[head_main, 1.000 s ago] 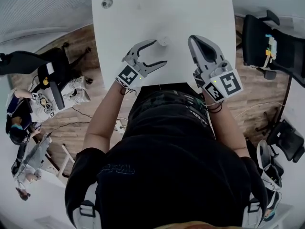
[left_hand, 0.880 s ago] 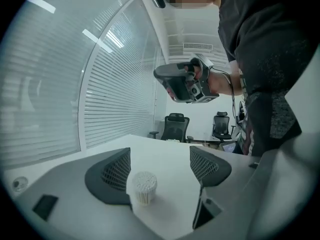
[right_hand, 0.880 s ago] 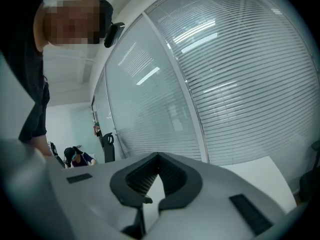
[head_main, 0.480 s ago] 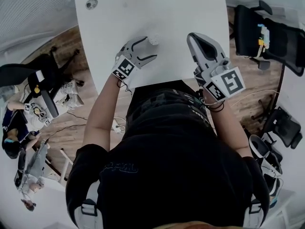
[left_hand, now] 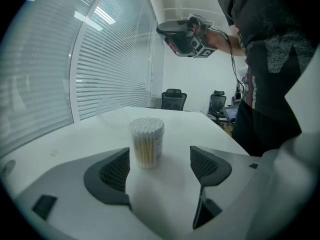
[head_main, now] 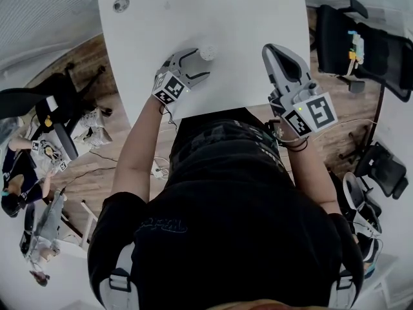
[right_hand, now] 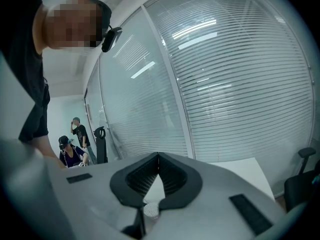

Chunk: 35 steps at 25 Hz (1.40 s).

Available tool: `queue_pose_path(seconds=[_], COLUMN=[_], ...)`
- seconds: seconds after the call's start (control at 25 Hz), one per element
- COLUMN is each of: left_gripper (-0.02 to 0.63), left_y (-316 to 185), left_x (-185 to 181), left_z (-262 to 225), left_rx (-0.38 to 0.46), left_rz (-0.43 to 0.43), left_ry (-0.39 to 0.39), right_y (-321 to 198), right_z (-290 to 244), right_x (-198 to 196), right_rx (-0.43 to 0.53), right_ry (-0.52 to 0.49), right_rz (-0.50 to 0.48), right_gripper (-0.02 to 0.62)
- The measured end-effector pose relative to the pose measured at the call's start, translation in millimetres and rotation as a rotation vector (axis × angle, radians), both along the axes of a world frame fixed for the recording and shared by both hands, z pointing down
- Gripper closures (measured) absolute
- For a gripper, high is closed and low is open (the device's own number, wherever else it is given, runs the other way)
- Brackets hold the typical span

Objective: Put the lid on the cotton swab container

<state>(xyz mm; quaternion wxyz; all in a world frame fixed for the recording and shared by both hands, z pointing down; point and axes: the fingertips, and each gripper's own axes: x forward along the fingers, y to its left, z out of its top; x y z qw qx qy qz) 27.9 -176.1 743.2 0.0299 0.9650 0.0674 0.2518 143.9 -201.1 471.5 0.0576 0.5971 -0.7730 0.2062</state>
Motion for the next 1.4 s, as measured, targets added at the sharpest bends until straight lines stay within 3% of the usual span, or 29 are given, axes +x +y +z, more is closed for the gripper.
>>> queue_pose_path(seconds=[0.6, 0.92, 1.04, 1.4], left_gripper=[0.236, 0.239, 0.332, 0.345], left_y=[-13, -21, -24, -26], left_x=[25, 28, 26, 38], left_z=[12, 15, 18, 13], left_rx=[0.131, 0.128, 0.121, 0.118], left_rz=[0.056, 0.067, 0.056, 0.022], left_ry=[-0.057, -0.09, -0.104, -0.119], right_y=[4, 5, 5, 9], right_z=[10, 12, 13, 8], right_x=[2, 2, 1, 15], right_rx=[-0.014, -0.022, -0.024, -0.022], right_ry=[-0.016, -0.031, -0.036, -0.045], right_rz=[-0.002, -0.011, -0.018, -0.029], right_gripper=[0.572, 0.572, 0.572, 0.572])
